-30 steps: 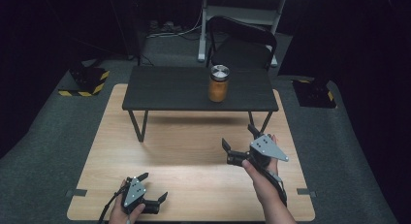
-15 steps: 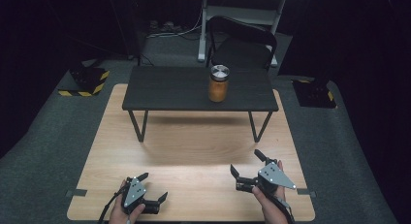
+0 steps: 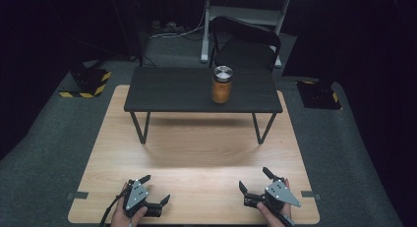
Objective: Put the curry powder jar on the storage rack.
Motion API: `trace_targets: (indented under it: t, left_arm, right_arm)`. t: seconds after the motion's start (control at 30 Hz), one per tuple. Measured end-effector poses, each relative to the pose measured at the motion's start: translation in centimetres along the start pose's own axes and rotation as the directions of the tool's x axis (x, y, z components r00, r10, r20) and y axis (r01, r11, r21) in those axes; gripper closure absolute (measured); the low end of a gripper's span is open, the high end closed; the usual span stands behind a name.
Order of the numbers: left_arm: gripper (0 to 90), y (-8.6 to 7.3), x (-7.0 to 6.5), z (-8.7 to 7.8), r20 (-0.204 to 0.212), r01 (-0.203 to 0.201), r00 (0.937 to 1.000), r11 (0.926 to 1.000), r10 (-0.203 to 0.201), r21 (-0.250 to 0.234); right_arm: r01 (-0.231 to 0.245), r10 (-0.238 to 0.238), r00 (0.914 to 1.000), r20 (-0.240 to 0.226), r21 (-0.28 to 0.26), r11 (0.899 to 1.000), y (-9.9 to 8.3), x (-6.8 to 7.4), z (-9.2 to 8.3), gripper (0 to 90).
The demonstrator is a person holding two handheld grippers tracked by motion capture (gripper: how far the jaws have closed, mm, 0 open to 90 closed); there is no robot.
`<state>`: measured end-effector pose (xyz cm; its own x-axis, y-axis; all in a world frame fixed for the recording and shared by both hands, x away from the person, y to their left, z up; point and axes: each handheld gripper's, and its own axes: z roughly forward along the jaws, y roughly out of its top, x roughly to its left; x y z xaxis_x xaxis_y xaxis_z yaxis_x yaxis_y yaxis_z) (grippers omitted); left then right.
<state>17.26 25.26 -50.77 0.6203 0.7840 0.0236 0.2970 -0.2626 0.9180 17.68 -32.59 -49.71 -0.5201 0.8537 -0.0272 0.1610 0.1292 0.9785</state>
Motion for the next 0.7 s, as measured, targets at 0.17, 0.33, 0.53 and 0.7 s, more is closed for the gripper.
trace_targets:
  t: [0.17, 0.33, 0.53, 0.7]
  left_arm:
    - [0.5, 0.0, 0.0, 0.0, 0.002, 0.002, 1.0000, 1.0000, -0.002, 0.001]
    - [0.5, 0.0, 0.0, 0.0, 0.001, 0.000, 1.0000, 1.0000, 0.000, -0.001]
    - [0.5, 0.0, 0.0, 0.1, 0.006, -0.004, 1.0000, 1.0000, 0.004, 0.000]
    - [0.5, -0.1, -0.1, 0.0, 0.005, -0.008, 1.0000, 1.0000, 0.008, -0.005]
  right_arm:
    - [0.001, -0.001, 0.9998, 0.019, 0.031, 1.000, -1.0, 0.0, -0.2, 0.3]
    - [-0.010, 0.008, 0.9997, 0.023, 0.066, 0.998, -2.1, 0.0, -0.5, 0.3]
    - [-0.005, 0.002, 0.9992, 0.039, 0.082, 0.997, -2.3, 0.3, -0.4, 0.3]
    - [-0.016, 0.012, 0.9991, 0.042, 0.093, 0.996, -2.1, 0.3, -0.2, 0.3]
